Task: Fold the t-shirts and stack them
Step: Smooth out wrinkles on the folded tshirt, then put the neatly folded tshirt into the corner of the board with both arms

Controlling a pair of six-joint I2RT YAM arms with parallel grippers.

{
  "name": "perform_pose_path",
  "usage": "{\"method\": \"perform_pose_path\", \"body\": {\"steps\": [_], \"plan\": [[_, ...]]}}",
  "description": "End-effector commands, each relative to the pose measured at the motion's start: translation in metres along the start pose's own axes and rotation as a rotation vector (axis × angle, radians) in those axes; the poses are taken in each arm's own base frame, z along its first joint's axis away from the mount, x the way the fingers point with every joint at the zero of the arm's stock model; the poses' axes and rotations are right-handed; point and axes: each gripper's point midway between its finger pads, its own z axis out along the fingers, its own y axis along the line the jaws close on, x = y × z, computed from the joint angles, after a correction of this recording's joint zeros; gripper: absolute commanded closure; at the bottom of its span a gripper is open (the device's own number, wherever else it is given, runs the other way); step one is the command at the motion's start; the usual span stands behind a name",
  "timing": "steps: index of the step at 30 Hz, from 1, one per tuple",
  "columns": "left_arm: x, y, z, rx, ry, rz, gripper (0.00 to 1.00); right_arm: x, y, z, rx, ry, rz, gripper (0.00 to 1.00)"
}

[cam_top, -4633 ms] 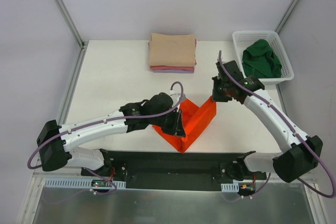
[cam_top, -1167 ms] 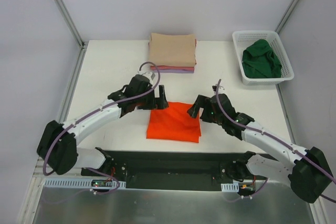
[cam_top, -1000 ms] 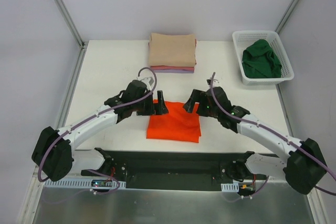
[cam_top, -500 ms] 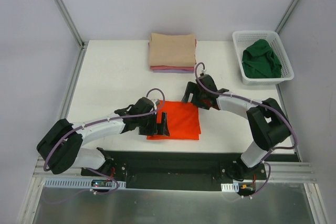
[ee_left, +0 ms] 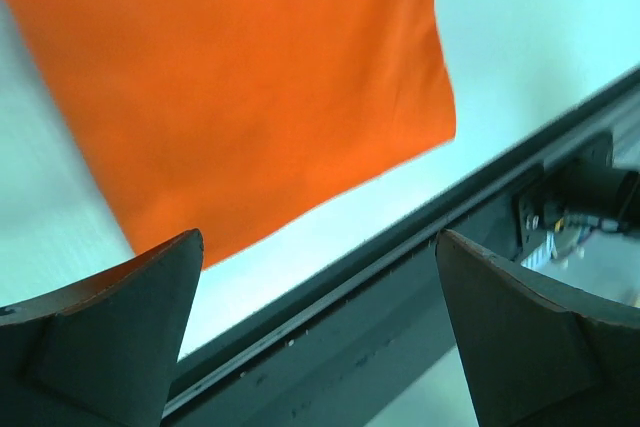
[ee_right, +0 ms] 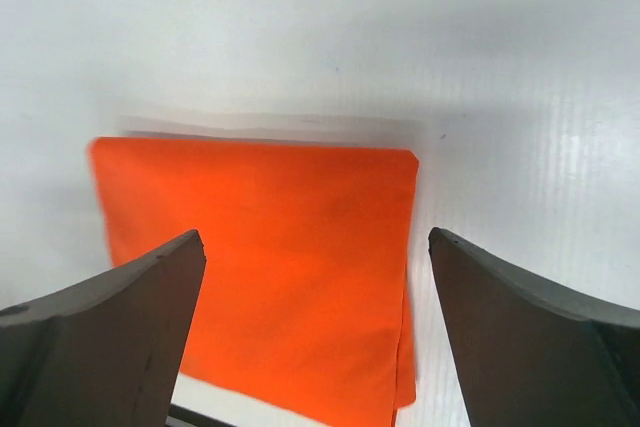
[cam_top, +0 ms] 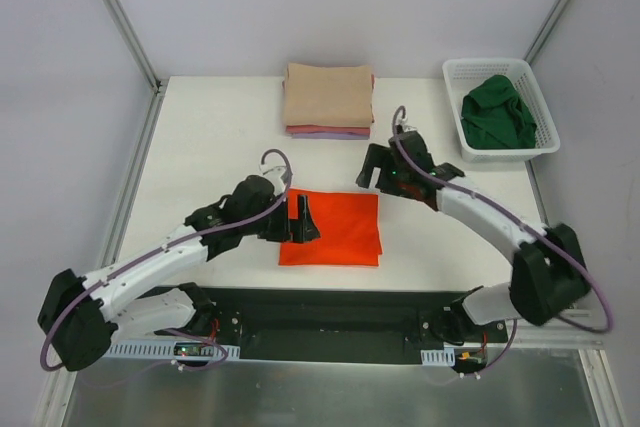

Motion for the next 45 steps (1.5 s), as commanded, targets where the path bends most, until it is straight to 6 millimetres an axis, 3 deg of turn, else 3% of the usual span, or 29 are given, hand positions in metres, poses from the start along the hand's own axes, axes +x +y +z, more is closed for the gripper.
{"method": "perform_pose_path", "body": {"steps": [1,4,10,16,19,26,30,35,41,45], "plan": [[-0.038,0.034,-0.027,-0.206,-0.177,-0.031,0.01,-0.009,-0.017,-0.063,0.010,-0.140,0.002,0.04],[-0.047,0.055,-0.025,-0.277,-0.191,-0.064,0.01,0.013,-0.017,-0.070,-0.101,-0.114,0.052,0.04],[-0.048,0.081,0.001,-0.331,-0.116,-0.164,0.03,0.047,-0.041,-0.053,-0.046,-0.041,0.081,0.04],[-0.036,0.092,0.033,-0.314,-0.041,-0.219,0.12,0.082,-0.028,-0.023,-0.091,0.148,0.078,0.01],[-0.027,0.097,0.044,-0.314,0.007,-0.239,0.22,0.091,-0.024,-0.009,-0.085,0.200,0.077,0.05],[-0.007,0.104,0.061,-0.315,0.102,-0.282,0.61,0.114,-0.015,0.012,-0.084,0.291,0.084,0.23],[0.006,0.107,0.066,-0.316,0.156,-0.302,0.73,0.126,-0.012,0.018,-0.066,0.319,0.078,0.36],[0.014,0.112,0.072,-0.329,0.191,-0.317,1.00,0.131,-0.015,0.021,-0.035,0.316,0.075,0.63],[-0.001,0.096,0.072,-0.265,0.166,-0.285,1.00,0.115,0.004,0.018,-0.118,0.248,-0.040,0.97],[-0.025,0.072,0.063,-0.191,0.102,-0.240,1.00,0.090,0.024,0.009,-0.180,0.174,-0.086,1.00]]}}
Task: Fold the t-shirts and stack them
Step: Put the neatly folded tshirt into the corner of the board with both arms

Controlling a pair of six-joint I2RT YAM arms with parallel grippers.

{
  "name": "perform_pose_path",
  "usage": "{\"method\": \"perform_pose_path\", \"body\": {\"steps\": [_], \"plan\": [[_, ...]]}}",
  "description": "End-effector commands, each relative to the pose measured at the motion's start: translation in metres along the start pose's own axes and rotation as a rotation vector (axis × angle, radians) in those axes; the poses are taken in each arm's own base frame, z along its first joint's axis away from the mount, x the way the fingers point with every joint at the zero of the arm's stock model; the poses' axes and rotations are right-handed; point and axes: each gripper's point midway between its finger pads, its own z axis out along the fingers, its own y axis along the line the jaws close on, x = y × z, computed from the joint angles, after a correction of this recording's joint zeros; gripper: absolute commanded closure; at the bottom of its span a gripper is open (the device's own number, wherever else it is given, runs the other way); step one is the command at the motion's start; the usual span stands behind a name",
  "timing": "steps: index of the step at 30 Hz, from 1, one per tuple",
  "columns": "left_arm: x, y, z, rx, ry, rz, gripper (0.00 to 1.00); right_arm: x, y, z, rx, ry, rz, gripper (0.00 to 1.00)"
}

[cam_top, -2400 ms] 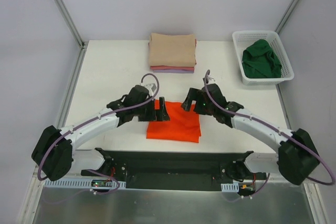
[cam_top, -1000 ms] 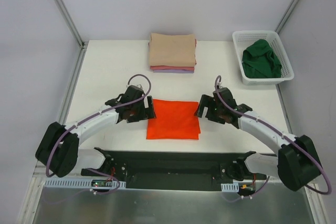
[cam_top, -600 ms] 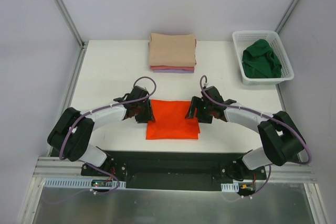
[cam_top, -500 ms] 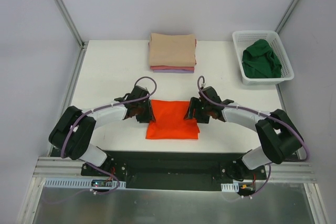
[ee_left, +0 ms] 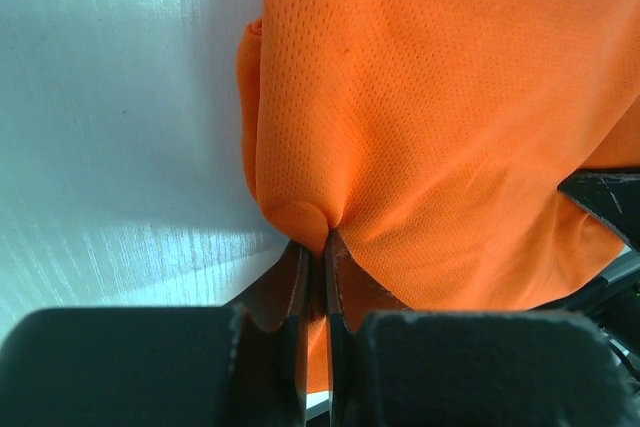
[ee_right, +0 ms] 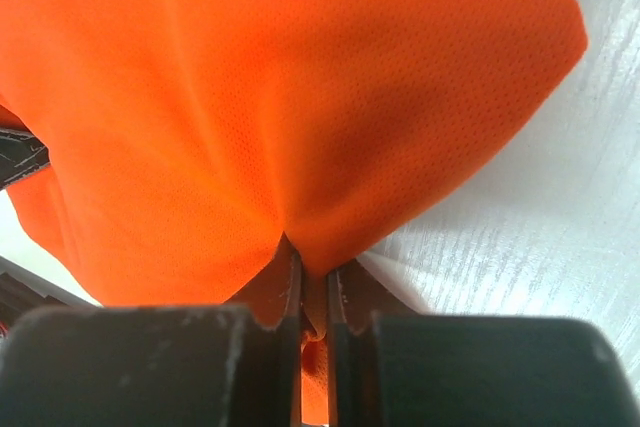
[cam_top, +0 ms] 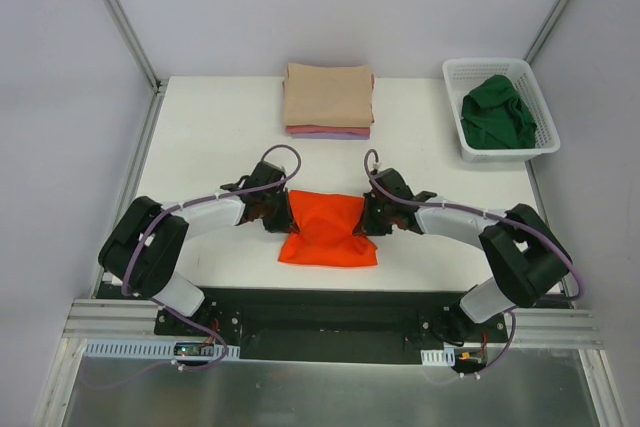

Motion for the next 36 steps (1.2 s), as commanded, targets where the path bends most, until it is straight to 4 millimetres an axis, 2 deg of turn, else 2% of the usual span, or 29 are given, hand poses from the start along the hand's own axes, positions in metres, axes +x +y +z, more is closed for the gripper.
{"method": "perform_pose_path", "body": {"steps": [1,8,11,14,20,22,24,30,31,34,36], "plan": [[-0.011,-0.022,-0.020,0.053,-0.041,0.062,1.00,-0.033,0.030,-0.021,-0.065,-0.111,-0.102,1.00],[-0.053,-0.069,-0.069,0.154,-0.202,0.138,1.00,-0.074,0.052,-0.065,-0.060,-0.224,-0.188,1.00],[-0.082,-0.094,-0.095,0.185,-0.267,0.170,1.00,-0.097,0.065,-0.085,-0.082,-0.258,-0.209,0.99],[-0.115,-0.115,-0.120,0.192,-0.351,0.213,1.00,-0.136,0.081,-0.114,-0.112,-0.327,-0.225,1.00],[-0.188,-0.139,-0.146,0.205,-0.458,0.252,1.00,-0.216,0.099,-0.150,-0.117,-0.465,-0.243,0.99],[-0.211,-0.147,-0.153,0.215,-0.492,0.280,1.00,-0.243,0.097,-0.152,-0.097,-0.498,-0.243,0.99],[-0.236,-0.154,-0.160,0.205,-0.540,0.308,1.00,-0.267,0.095,-0.142,-0.092,-0.500,-0.242,1.00],[-0.305,-0.160,-0.151,0.221,-0.588,0.357,1.00,-0.339,0.104,-0.134,-0.129,-0.567,-0.256,1.00],[-0.314,-0.164,-0.151,0.239,-0.593,0.360,1.00,-0.348,0.103,-0.126,-0.127,-0.568,-0.259,1.00],[-0.341,-0.165,-0.139,0.239,-0.614,0.376,1.00,-0.374,0.104,-0.110,-0.155,-0.586,-0.277,0.99],[-0.357,-0.152,-0.120,0.206,-0.613,0.358,1.00,-0.391,0.103,-0.103,-0.166,-0.613,-0.285,1.00]]}}
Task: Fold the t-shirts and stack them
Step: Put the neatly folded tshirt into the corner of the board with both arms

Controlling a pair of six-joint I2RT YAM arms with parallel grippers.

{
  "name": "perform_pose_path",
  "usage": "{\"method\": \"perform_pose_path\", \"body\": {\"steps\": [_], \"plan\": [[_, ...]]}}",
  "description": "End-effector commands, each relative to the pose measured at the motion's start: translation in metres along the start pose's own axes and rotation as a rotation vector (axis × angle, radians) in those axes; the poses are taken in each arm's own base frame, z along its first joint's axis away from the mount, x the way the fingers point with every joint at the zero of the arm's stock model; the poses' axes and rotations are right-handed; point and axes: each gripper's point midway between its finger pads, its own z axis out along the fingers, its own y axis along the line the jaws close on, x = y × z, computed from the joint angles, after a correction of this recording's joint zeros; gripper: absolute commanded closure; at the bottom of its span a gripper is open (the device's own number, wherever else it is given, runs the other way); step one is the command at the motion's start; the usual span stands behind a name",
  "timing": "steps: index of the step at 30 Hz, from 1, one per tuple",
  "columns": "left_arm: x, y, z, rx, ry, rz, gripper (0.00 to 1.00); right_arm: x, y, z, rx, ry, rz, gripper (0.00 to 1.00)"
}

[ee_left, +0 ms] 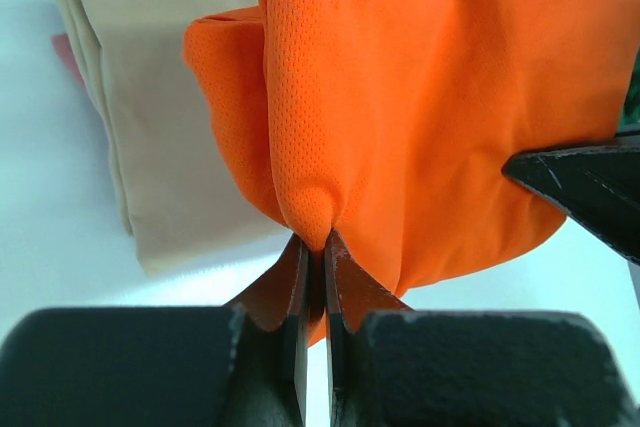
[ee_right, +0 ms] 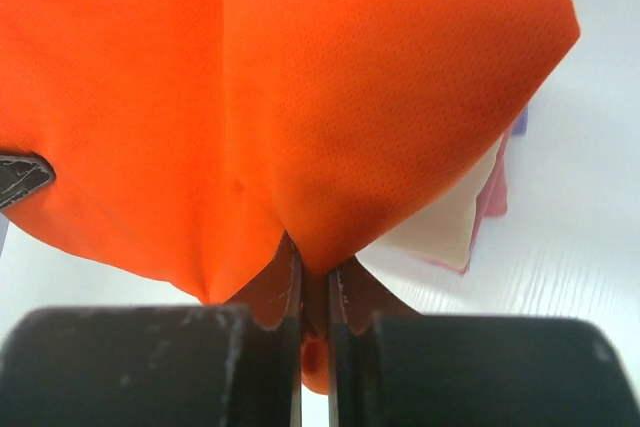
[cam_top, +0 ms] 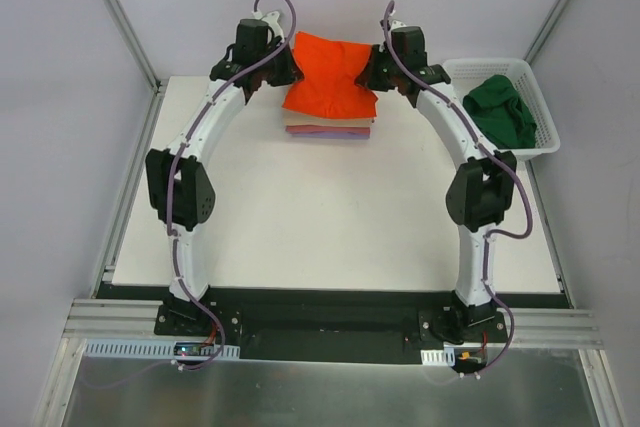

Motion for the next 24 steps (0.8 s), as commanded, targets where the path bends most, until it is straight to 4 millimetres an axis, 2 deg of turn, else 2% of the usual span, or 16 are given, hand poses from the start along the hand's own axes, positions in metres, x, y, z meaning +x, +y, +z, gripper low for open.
{"method": "perform_pose_path", "body": {"steps": [1,7,11,14,24], "plan": [[-0.024,0.013,0.020,0.020,-0.038,0.045,1.00,-0.040,0.004,0.015,-0.077,-0.092,-0.050,1.00],[-0.028,0.039,0.053,0.042,-0.026,0.004,1.00,-0.036,-0.020,0.056,-0.086,-0.101,-0.027,1.00],[-0.025,0.053,0.060,0.022,-0.023,0.000,1.00,-0.028,-0.026,0.073,-0.114,-0.085,-0.014,1.00],[-0.023,0.065,0.065,-0.011,-0.024,-0.011,1.00,-0.022,-0.033,0.082,-0.100,-0.077,-0.009,0.99],[-0.006,0.082,0.086,-0.025,0.007,-0.039,1.00,-0.011,-0.053,0.099,-0.073,-0.067,0.037,0.96]]}}
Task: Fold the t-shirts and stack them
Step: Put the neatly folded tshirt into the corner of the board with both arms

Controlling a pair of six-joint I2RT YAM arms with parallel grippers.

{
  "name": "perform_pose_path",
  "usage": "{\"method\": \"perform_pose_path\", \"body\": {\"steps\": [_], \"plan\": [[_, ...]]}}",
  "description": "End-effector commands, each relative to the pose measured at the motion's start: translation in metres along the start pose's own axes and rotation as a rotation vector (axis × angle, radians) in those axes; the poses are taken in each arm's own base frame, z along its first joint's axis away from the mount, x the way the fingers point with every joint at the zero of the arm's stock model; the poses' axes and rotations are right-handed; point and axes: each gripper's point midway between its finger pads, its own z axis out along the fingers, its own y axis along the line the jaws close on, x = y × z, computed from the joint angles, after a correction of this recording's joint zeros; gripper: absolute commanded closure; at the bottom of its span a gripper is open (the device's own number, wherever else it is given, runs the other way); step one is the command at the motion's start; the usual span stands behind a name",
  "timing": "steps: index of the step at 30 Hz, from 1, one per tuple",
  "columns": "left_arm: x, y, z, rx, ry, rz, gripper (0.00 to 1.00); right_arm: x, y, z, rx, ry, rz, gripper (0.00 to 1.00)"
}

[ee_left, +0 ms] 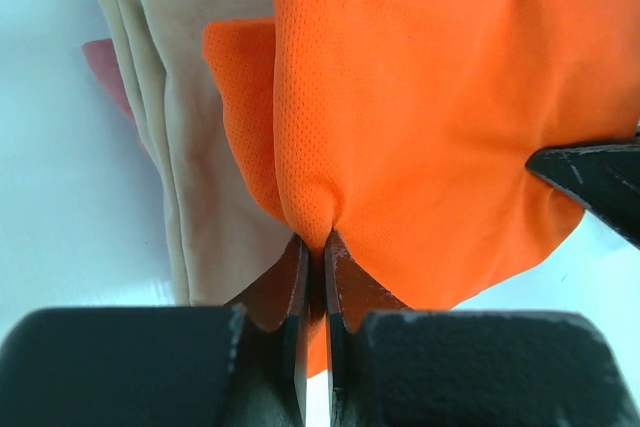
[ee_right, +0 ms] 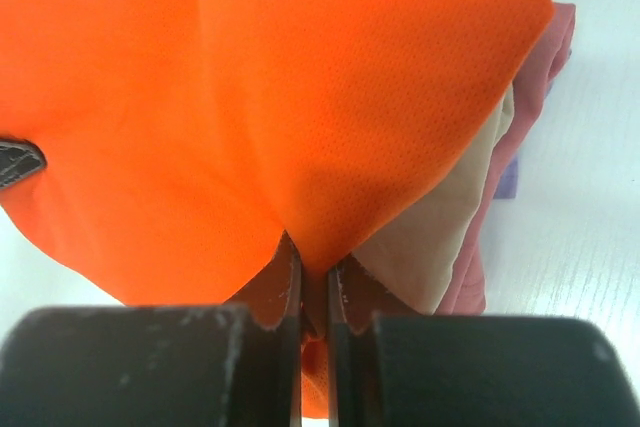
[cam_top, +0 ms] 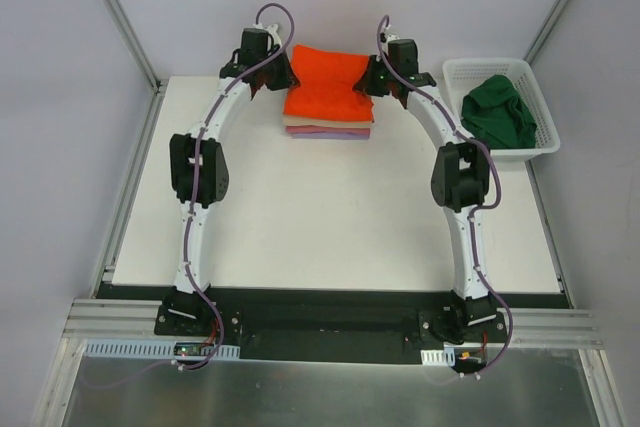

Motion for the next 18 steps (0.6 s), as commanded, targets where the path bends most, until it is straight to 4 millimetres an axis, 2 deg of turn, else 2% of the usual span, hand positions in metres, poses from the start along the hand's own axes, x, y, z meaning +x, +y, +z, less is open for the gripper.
{"method": "perform_pose_path", "body": {"steps": [1,6,7,9,11,12,13,14,16,17,18], "plan": [[-0.020,0.003,-0.001,0.000,-0.058,0.018,1.00,-0.033,0.006,-0.001,-0.047,-0.100,0.004,0.95],[-0.013,0.028,0.011,-0.068,-0.052,0.009,0.95,-0.026,-0.003,0.011,-0.035,-0.097,0.028,0.86],[-0.011,0.031,0.013,-0.073,-0.050,0.005,0.94,-0.026,-0.007,0.012,-0.025,-0.103,0.029,0.81],[-0.010,0.039,0.016,-0.098,-0.053,0.000,0.85,-0.028,-0.014,0.014,-0.002,-0.116,0.039,0.78],[-0.014,0.043,0.019,-0.113,-0.065,0.007,0.79,-0.037,-0.023,0.015,0.037,-0.158,0.055,0.70],[-0.017,0.046,0.019,-0.129,-0.078,0.012,0.73,-0.043,-0.028,0.015,0.060,-0.187,0.063,0.57],[-0.026,0.047,0.017,-0.148,-0.105,0.017,0.55,-0.051,-0.034,0.014,0.087,-0.218,0.064,0.47],[-0.032,0.050,0.016,-0.172,-0.127,0.025,0.29,-0.057,-0.039,0.013,0.105,-0.241,0.062,0.40],[-0.051,0.055,0.007,-0.230,-0.186,0.040,0.21,-0.072,-0.046,0.006,0.138,-0.288,0.057,0.28],[-0.060,0.054,0.000,-0.238,-0.208,0.050,0.14,-0.078,-0.049,0.000,0.148,-0.303,0.059,0.24],[-0.067,0.053,-0.006,-0.244,-0.227,0.054,0.01,-0.085,-0.049,-0.006,0.149,-0.315,0.061,0.19]]}}
